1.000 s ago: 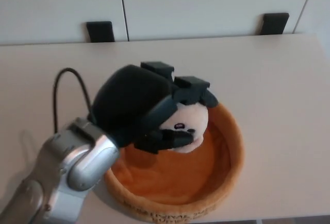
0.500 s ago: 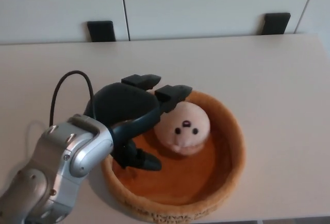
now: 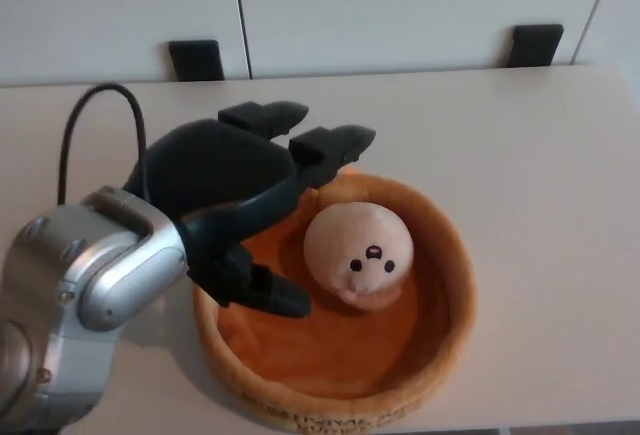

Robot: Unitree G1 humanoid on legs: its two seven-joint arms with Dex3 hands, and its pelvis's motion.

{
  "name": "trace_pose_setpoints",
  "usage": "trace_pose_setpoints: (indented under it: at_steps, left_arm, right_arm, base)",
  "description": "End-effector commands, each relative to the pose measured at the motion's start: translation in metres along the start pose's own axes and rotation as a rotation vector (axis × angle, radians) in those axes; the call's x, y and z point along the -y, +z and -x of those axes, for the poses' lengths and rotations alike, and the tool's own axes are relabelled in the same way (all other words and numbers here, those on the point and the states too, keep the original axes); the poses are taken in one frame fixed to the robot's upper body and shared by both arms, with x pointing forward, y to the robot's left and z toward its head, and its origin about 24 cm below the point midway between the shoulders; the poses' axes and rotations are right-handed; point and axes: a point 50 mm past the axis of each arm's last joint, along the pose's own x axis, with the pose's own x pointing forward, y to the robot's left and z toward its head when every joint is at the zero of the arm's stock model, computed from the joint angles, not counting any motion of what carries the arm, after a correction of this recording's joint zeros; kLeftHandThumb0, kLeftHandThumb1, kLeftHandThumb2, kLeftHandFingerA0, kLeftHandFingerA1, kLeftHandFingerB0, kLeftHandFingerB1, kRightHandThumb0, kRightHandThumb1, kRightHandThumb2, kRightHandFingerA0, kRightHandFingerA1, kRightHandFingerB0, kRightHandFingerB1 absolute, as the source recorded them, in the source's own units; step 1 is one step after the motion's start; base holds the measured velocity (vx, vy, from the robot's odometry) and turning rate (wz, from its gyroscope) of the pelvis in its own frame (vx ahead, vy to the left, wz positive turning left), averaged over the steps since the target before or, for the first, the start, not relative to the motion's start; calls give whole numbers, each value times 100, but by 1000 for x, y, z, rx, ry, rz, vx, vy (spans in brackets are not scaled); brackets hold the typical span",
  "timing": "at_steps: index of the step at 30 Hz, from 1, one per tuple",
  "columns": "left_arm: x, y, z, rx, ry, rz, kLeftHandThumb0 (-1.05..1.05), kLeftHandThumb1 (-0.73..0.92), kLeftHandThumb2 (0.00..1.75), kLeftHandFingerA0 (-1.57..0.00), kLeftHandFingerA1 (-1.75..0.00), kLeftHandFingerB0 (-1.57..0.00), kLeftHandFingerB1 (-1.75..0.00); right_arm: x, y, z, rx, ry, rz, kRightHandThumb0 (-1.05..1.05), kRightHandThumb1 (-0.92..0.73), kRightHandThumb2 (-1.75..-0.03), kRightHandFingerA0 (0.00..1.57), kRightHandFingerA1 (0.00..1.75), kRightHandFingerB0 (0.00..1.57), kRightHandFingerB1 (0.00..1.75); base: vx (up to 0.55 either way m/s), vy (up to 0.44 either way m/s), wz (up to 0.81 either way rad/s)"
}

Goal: The robot walks towards a table in front, picks a dumpling toy with left hand and puts it in an orange round plate

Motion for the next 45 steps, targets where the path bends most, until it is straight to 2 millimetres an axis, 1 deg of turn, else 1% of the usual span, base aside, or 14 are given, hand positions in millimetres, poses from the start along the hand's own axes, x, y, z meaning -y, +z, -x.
trace_pose_setpoints:
  at_steps: [1, 2, 3, 4, 5, 8, 9, 10, 11, 18, 20, 23, 36, 45]
  left_arm:
    - [-3, -1, 4, 5, -31, 13, -105, 59, 69, 0, -2, 0, -2]
    - [-58, 2, 62, 39, 207, -55, -82, 47, 86, 0, -3, -3, -9]
    - [-74, 11, 96, 57, 300, -119, -73, 44, 81, -7, -31, -10, -30]
    - [-73, 10, 107, 53, 310, -118, -73, 44, 81, -7, -31, -10, -30]
    - [-70, 6, 120, 43, 309, -91, -30, 21, 84, -12, -53, -10, -51]
    - [-68, 4, 126, 41, 305, -80, -30, 21, 84, -12, -53, -10, -51]
    - [-60, -2, 138, 19, 287, -29, -54, 38, 68, -45, -51, -34, -41]
    - [-49, -7, 154, -15, 264, 28, -54, 38, 68, -45, -51, -34, -41]
    - [-37, -11, 167, -51, 230, 69, -50, 38, 67, -55, -52, -39, -42]
    - [27, -24, 209, -143, 26, 260, -45, 38, 67, -60, -56, -45, -46]
    - [27, -24, 210, -140, 25, 261, -45, 38, 67, -60, -56, -45, -46]
    - [79, -22, 246, -289, -199, 484, -44, 39, 67, -55, -55, -41, -45]
    - [125, -9, 278, -386, -521, 599, -38, 44, 67, -55, -55, -46, -47]
    - [159, -28, 265, -446, -675, 581, -39, 56, 57, -61, -51, -54, -42]
  right_arm:
    - [7, -3, 2, -10, -13, -11, -35, -48, -84, 74, 64, 51, 54]
    - [10, -2, 2, -19, -11, 7, -28, -61, -58, 76, 46, 60, 40]
    - [11, -3, 3, -25, -10, 16, -28, -61, -57, 78, 46, 62, 41]
    - [11, -5, 3, -28, -11, 17, -28, -61, -57, 78, 46, 62, 41]
    - [10, -6, 3, -34, -9, 15, -26, -61, -57, 79, 46, 62, 41]
    - [10, -6, 3, -37, -8, 15, -26, -61, -57, 79, 46, 62, 41]
    - [9, -9, 3, -46, -6, 27, -29, -62, -58, 75, 45, 60, 40]
    - [8, -13, 4, -58, -4, 44, -29, -62, -58, 75, 45, 60, 40]
    - [6, -17, 4, -65, -1, 55, -33, -47, -83, 75, 65, 51, 54]
    - [3, -30, 7, -93, 9, 57, -33, -49, -83, 75, 65, 53, 55]
    - [3, -30, 7, -93, 9, 57, -33, -49, -83, 75, 65, 53, 55]
    - [-1, -37, 8, -109, 21, 64, -34, -49, -84, 73, 65, 51, 55]
    - [-11, -55, 12, -154, 36, 91, -34, -51, -85, 76, 65, 53, 55]
    - [-15, -57, 12, -156, 45, 62, -33, -51, -86, 73, 65, 52, 56]
  base:
    - [0, 0, 0]
    - [0, 0, 0]
    - [0, 0, 0]
    - [0, 0, 0]
    - [0, 0, 0]
    - [0, 0, 0]
    - [0, 0, 0]
    - [0, 0, 0]
    - [0, 0, 0]
    - [0, 0, 0]
    - [0, 0, 0]
    - [0, 0, 0]
    - [0, 0, 0]
    - [0, 0, 0]
